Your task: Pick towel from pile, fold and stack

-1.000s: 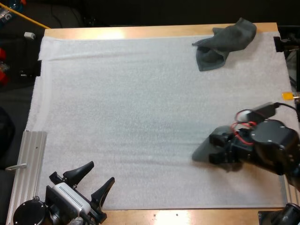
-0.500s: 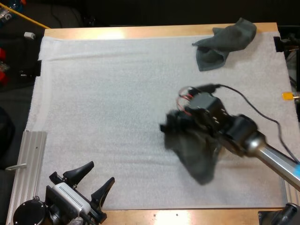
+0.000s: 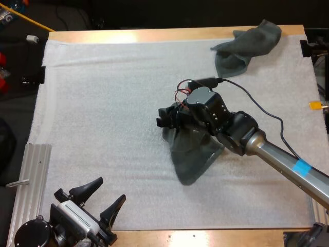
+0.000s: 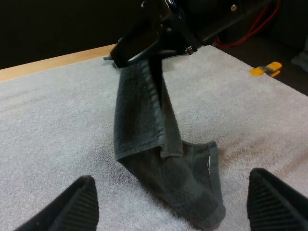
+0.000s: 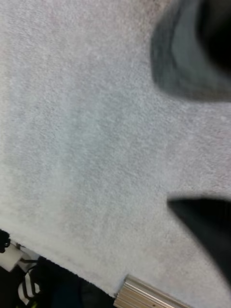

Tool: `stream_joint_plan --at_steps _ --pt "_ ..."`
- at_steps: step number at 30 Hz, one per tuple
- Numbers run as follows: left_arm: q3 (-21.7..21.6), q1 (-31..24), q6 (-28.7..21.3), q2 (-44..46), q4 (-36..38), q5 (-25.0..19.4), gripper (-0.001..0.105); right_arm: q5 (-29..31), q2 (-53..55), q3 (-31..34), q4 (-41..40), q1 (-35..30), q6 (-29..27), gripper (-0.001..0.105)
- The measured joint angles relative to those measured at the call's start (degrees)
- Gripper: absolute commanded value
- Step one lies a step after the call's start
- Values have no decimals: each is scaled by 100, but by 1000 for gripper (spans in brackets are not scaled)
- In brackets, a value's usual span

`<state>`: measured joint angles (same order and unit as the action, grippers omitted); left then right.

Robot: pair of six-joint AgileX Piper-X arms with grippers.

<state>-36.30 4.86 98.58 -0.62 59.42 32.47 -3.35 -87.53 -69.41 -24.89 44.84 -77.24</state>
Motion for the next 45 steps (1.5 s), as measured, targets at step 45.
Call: stream_joint_plan --at_steps 45 --pt "0 0 0 0 1643 12 63 -223 897 2518 -955 -1667 -424 64"
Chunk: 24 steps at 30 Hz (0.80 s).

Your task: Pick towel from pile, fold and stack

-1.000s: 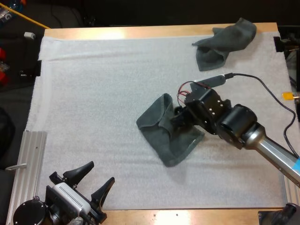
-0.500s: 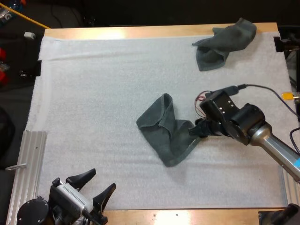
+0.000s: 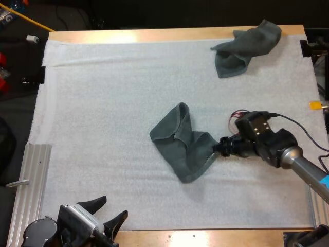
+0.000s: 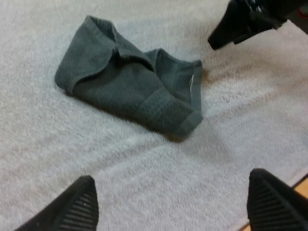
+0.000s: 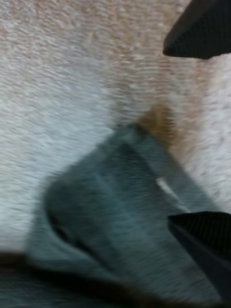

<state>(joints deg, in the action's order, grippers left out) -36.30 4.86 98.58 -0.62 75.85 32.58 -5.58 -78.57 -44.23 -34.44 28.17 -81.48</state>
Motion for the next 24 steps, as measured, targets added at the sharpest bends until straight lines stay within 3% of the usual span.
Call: stream_joint_plan --at_steps 9,17,24 --pt "0 0 0 0 33 0 63 -798 -760 45 678 -279 363 64" --pt "0 0 5 0 33 11 63 -1016 -1231 54 1147 -265 830 64" --pt "0 0 301 0 81 92 63 -1284 -1395 27 1485 -265 1075 60"
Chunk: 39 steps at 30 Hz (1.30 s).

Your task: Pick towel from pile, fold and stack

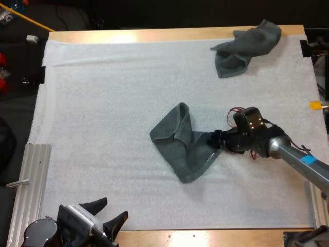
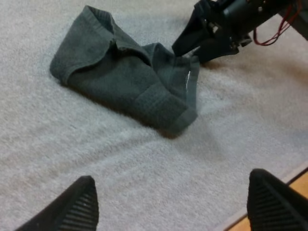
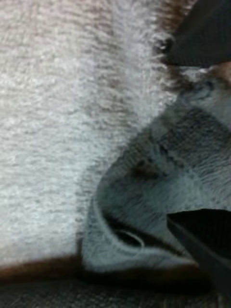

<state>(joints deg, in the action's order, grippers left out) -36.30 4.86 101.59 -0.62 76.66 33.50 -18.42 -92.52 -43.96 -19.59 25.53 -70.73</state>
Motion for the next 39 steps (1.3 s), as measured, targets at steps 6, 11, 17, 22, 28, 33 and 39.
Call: stream_joint_plan --at_steps 6,11,17,22,28,33,39 --pt "0 0 20 0 101 63 63 -133 -71 -15 26 0 28 47" --pt "0 0 20 0 110 63 63 -169 -109 -15 -190 0 -42 11" --pt "0 0 20 0 110 63 63 361 95 23 -406 0 -213 0" --pt "0 0 20 0 110 63 63 1738 757 22 -946 0 -543 0" --pt "0 0 20 0 110 63 63 3672 1349 22 -1575 0 -1118 0" --pt "0 0 20 0 110 63 63 4547 1466 22 -1900 0 -1331 0" --pt "0 0 6 0 110 63 63 4664 1465 22 -2252 0 -1397 0"
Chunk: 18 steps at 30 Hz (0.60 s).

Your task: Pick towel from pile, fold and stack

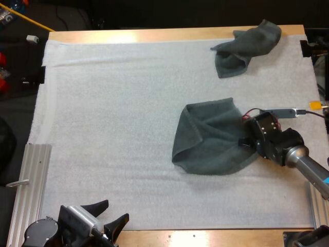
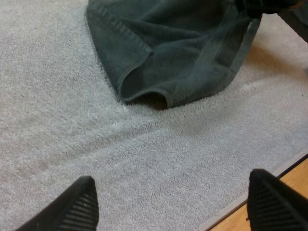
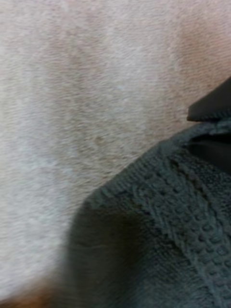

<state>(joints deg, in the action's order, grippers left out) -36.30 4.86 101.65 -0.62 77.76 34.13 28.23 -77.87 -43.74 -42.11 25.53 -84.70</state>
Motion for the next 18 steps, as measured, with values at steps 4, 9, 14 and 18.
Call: stream_joint_plan --at_steps 4,9,14,18 --pt "0 0 0 0 0 0 63 0 9 -47 -397 0 -11 18" --pt "0 0 0 0 0 0 63 42 290 -84 -711 0 -11 68" --pt "0 0 0 0 0 0 63 64 915 -90 -1046 0 -11 69" --pt "0 0 0 0 0 0 63 73 1427 -90 -1206 0 -11 63"
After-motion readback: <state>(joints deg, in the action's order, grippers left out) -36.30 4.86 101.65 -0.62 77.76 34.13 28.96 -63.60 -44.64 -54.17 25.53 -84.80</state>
